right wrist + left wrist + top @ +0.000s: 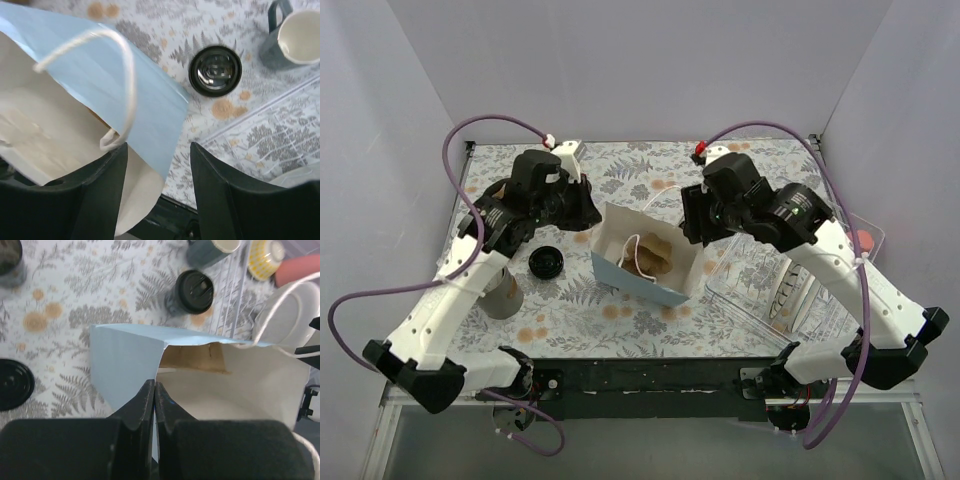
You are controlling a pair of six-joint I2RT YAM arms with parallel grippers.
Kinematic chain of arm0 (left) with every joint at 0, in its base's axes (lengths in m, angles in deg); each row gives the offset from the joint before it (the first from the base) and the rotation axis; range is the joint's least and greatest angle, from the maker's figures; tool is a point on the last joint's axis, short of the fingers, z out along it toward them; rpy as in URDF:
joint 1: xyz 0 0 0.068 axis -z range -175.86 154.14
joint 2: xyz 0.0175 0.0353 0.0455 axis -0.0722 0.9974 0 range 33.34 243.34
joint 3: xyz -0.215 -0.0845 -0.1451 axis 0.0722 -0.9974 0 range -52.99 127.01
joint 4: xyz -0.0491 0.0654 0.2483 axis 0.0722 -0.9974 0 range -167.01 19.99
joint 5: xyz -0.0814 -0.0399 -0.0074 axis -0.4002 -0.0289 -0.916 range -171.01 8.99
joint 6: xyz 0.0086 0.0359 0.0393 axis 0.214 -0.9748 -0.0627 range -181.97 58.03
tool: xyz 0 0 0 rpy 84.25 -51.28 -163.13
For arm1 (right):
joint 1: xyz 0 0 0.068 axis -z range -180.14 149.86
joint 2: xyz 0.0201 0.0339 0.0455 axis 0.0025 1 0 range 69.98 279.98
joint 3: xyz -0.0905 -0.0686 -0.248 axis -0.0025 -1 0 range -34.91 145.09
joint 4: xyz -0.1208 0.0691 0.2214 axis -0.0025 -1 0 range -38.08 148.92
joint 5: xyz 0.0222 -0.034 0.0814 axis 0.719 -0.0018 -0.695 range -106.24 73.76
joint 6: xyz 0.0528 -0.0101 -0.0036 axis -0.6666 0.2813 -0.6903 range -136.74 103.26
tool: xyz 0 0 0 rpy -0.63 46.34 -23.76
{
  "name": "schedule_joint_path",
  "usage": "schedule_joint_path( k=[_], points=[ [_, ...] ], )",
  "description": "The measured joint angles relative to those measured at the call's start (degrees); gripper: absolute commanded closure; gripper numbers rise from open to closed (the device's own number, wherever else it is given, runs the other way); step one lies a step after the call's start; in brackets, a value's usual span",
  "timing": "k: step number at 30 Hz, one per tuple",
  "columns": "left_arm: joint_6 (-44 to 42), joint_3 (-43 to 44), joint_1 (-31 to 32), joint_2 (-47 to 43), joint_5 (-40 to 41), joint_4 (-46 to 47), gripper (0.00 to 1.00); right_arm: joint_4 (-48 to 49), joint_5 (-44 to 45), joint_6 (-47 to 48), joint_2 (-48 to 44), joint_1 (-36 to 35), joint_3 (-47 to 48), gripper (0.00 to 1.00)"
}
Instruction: Pack the takeout coffee
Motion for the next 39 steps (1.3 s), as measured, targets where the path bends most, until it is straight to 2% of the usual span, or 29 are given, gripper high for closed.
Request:
schedule_joint_path(
  k=[3,6,12,18,23,24,28,33,39],
  points=[
    [-0.70,-3.78,-0.02,-4.70,-0.17,6.51,1.00,0.59,0.55,0.55,1.18,0.00,6.69,0.39],
    [-0.55,-8.07,0.00,-8.74,-0.20,11.30,1.00,2.89,0.68,0.81,0.50,0.00,9.57,0.40],
    [1.09,-13.42,-0.02,-11.58,-0.42,13.75,1.00,7.30,-2.58,4.28,-3.76,0.00,4.87,0.45],
    [1.86,-16.33,-0.02,-13.07,-0.17,14.10,1.00,7.80,-3.87,7.10,-2.97,-0.76,4.63,0.51],
    [2.51,-17.51,-0.02,-14.34,-0.11,14.27,1.00,11.74,-3.74,8.63,-2.43,-2.36,-0.11,0.52],
    [2.64,-17.51,-0.02,-14.40,0.11,14.45,0.84,12.04,-3.45,9.40,-1.77,-2.58,-0.22,0.51],
    [4.98,-16.90,0.02,-13.66,4.24,13.07,0.40,13.68,-0.66,12.07,2.05,-2.69,1.57,0.48],
    [11.13,-10.21,-0.02,-9.57,13.16,4.48,0.35,14.49,3.10,14.21,6.91,-2.69,6.54,0.47],
    [16.55,-4.50,-0.02,-8.44,18.40,-2.49,0.34,14.91,3.32,17.97,10.95,-2.69,11.74,0.48]
  ],
)
